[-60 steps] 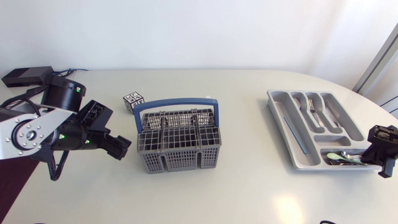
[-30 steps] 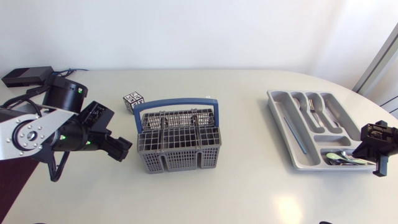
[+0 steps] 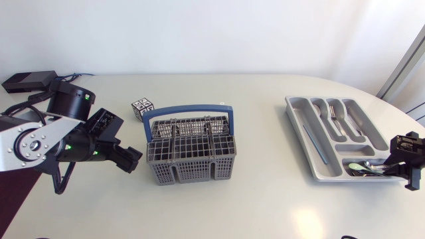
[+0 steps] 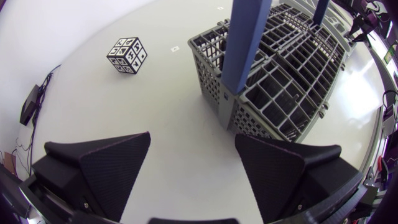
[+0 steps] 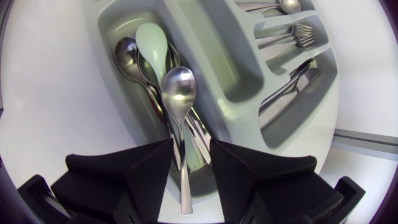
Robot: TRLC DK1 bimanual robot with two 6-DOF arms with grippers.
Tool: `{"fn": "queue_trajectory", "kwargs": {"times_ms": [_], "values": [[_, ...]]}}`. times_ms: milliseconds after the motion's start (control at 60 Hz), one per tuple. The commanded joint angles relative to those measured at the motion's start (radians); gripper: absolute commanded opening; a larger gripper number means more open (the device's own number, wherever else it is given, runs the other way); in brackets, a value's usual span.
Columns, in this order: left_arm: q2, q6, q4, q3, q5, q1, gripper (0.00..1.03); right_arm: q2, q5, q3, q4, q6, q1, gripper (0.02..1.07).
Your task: Transfer all utensils from the basket to the drawer tray.
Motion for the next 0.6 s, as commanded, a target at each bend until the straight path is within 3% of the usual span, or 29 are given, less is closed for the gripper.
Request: {"fn": "queue_trajectory", "kwargs": {"times_ms": [0,200,583], "values": [[0.0,0.001,-0.01,0.006,0.004,-0.003,0.96,0.045,0.012,0.026,-0.005,-0.053,-0.01,0.39],[0.001,-0.002,-0.008,0.006,0.004,-0.006,0.96,0.058,0.017,0.036,-0.032,-0.109,-0.009,0.07],[0.006,-0.002,-0.008,0.009,0.004,-0.008,0.96,0.015,-0.007,0.013,-0.037,-0.12,0.02,0.07]]}}
